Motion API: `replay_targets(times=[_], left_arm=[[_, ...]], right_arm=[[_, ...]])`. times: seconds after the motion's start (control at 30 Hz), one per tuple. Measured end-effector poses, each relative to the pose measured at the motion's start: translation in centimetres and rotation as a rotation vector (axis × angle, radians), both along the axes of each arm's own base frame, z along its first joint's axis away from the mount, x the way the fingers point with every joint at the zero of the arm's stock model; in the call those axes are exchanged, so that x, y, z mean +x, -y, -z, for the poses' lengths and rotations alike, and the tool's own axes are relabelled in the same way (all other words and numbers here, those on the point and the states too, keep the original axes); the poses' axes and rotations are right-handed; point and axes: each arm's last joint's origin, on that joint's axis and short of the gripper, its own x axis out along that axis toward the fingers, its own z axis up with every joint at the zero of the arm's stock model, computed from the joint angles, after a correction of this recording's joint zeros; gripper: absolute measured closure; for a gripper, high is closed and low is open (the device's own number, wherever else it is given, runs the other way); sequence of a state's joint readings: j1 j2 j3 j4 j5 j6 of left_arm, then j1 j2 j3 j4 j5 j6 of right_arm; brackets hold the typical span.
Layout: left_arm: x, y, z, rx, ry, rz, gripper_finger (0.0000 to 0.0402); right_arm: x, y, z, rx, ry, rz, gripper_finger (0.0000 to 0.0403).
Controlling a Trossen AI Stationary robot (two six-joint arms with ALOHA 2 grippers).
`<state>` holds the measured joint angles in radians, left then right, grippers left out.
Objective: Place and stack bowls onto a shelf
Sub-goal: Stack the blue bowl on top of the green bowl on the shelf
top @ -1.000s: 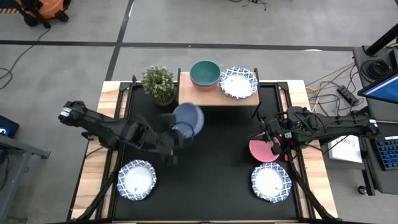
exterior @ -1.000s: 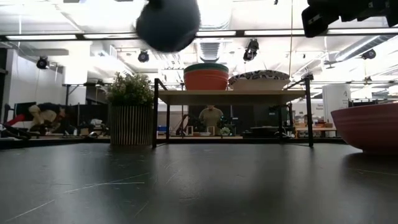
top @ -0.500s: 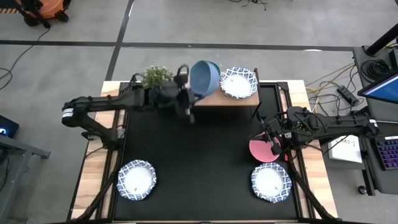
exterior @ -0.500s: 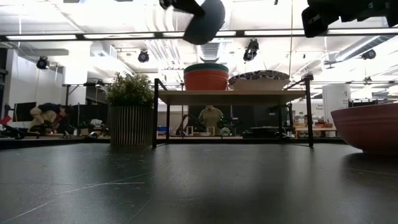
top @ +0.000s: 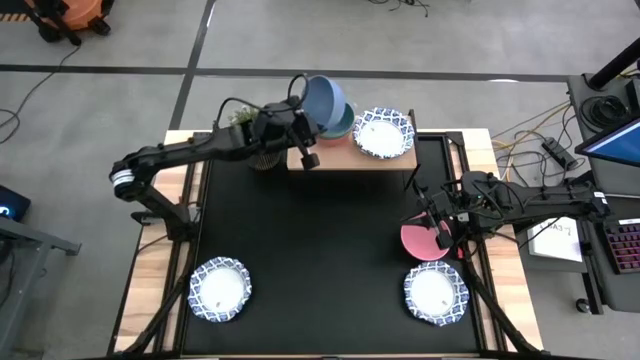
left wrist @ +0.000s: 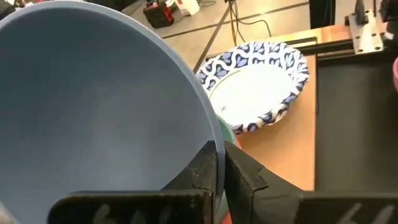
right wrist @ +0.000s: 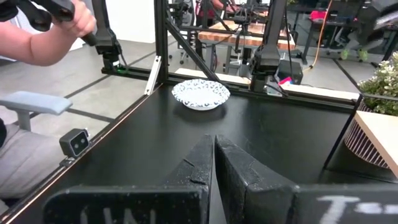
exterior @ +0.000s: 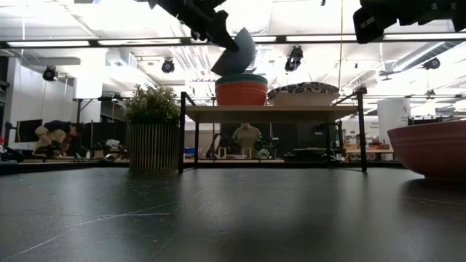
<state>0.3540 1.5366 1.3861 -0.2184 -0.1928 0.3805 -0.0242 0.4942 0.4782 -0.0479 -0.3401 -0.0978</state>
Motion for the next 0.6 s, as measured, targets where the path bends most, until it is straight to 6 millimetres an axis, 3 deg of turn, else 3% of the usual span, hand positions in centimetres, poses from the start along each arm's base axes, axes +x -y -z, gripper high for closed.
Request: replay_targets(times=[0.6], left_arm=[[0.50,-0.63,0.25,-0.012,0.018,-0.028,0.0317]], right_arm=[[0.00,0.00,0.03,0.001,-0.001,0.000,0.0394]])
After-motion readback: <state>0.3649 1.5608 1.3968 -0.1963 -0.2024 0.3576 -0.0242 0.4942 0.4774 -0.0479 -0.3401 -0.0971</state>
